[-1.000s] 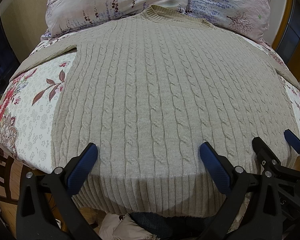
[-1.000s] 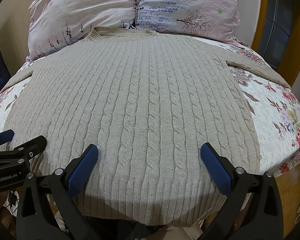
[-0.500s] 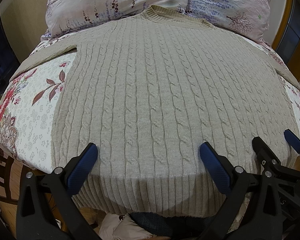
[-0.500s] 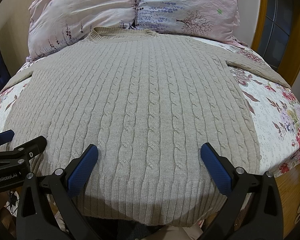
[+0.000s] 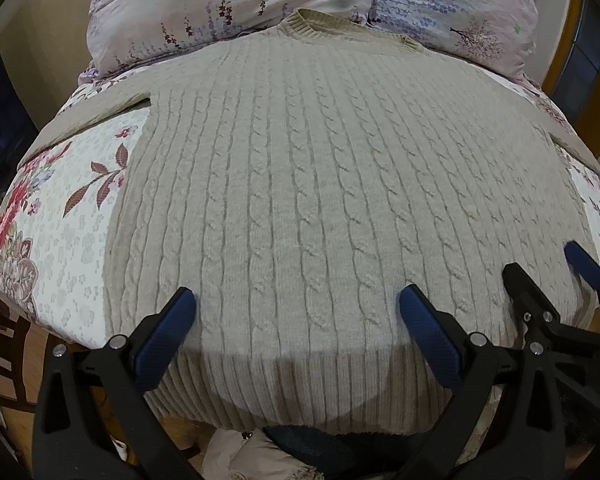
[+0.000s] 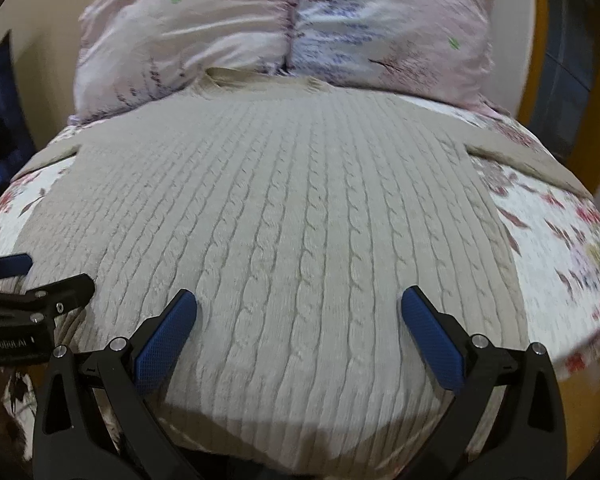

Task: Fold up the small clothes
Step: 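Grasp the sweater sleeve cuff with the right tool and lift it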

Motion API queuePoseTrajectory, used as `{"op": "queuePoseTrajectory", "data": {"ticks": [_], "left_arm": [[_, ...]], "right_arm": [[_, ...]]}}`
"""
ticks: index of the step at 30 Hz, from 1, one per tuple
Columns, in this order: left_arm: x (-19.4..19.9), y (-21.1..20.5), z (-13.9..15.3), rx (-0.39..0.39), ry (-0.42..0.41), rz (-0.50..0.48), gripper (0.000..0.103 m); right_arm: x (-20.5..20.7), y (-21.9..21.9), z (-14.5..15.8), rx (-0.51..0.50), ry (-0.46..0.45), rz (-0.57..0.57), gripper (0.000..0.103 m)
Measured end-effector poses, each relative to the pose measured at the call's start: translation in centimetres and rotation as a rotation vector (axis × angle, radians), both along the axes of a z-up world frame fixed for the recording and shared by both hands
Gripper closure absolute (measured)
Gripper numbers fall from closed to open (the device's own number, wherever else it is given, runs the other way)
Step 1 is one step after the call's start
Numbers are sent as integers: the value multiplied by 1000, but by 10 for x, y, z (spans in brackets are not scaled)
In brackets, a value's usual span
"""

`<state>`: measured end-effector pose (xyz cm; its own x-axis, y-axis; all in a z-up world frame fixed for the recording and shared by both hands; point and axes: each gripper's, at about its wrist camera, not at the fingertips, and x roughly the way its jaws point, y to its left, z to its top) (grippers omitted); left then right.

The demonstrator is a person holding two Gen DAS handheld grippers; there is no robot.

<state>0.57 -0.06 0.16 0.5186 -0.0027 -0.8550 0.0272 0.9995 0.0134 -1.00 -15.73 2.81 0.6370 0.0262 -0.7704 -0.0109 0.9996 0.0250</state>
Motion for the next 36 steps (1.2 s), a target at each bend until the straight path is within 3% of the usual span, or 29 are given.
{"op": "queuePoseTrajectory", "data": {"ticks": [2, 8, 10, 13, 15, 18, 20, 24, 29, 36], "left_arm": [[4, 1, 1, 2, -10, -5, 2], [28, 5, 9, 19, -58, -14, 2], [39, 7, 10, 12, -57, -17, 2], [56, 12, 13, -30, -60, -25, 2], [68, 19, 17, -71, -63, -27, 2], [84, 27, 26, -130, -85, -31, 2], [93, 32, 31, -150, -99, -30, 2], [113, 35, 36, -115, -102, -28, 2], [138, 38, 34, -106, -77, -35, 2], [166, 41, 28, -167, -69, -38, 2]], "right_arm": [[4, -11, 3, 21, 5, -18, 1], [39, -116, 40, 219, -52, -248, 1], [55, -163, 48, 287, -59, -343, 17], [78, -222, 40, 419, -10, -464, 32], [92, -261, 26, 538, 26, -556, 38], [109, -305, 4, 638, 59, -682, 43], [119, -324, -7, 664, 76, -746, 46], [131, -347, -23, 689, 91, -815, 55], [125, -378, -26, 687, 39, -897, 66], [124, -390, -25, 595, 21, -924, 86]]}}
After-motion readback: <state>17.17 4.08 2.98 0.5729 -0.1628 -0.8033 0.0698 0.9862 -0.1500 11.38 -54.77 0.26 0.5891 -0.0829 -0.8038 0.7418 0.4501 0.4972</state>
